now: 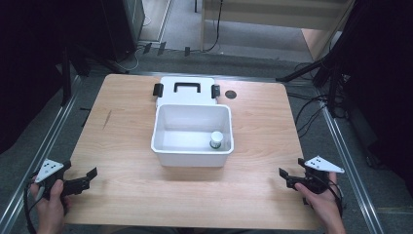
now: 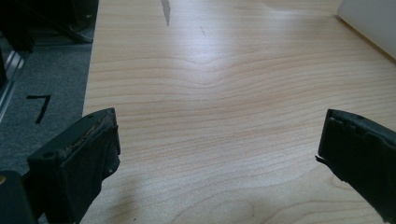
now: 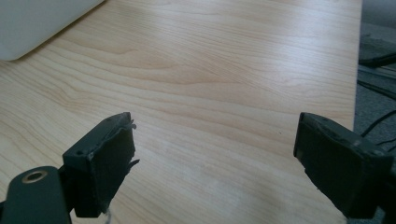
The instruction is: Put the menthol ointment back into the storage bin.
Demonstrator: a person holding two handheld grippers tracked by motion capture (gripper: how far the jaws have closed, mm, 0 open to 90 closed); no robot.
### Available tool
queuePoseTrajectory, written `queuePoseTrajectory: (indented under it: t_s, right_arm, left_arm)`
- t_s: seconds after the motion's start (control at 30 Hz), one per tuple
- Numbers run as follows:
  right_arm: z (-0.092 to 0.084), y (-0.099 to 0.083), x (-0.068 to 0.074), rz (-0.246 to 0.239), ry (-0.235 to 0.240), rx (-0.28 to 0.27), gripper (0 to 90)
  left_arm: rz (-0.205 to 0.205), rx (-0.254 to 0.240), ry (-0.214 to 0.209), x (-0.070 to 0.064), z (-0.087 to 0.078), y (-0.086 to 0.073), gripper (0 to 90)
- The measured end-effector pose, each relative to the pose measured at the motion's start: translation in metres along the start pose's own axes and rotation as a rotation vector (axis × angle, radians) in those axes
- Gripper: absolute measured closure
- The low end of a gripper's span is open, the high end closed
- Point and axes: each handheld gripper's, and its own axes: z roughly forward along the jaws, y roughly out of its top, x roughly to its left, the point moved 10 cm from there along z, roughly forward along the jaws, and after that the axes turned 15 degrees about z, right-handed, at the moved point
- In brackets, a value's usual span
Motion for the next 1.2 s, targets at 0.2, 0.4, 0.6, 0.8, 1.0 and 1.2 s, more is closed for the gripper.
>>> queuePoseTrajectory:
  t_s: [0.2,0.4,0.6,0.8,1.0,1.2]
  right_arm:
    - [-0.007,-0.011,-0.005,0.012,-0.041,-0.021,12.6]
    - [-0.017,-0.019,-0.019,0.078,-0.14,-0.086,12.7]
    - [-0.028,-0.021,-0.035,0.144,-0.199,-0.138,12.7]
    - [-0.026,-0.02,-0.036,0.202,-0.201,-0.146,12.8]
    - [-0.024,-0.021,-0.032,0.138,-0.267,-0.142,13.7]
    - [-0.026,-0.019,-0.032,0.163,-0.226,-0.161,13.7]
  left_arm:
    - [-0.001,-0.001,0.0,0.0,0.0,0.0,0.0]
    - [0.0,0.002,0.0,0.0,0.0,0.0,0.0]
    - [0.0,0.001,0.002,0.0,0.0,0.0,0.0]
    - [-0.003,-0.001,-0.007,0.0,0.0,0.0,0.0]
    - [-0.007,-0.003,-0.002,0.001,0.0,0.0,0.0]
    - [-0.005,0.006,0.004,0.0,0.0,0.0,0.0]
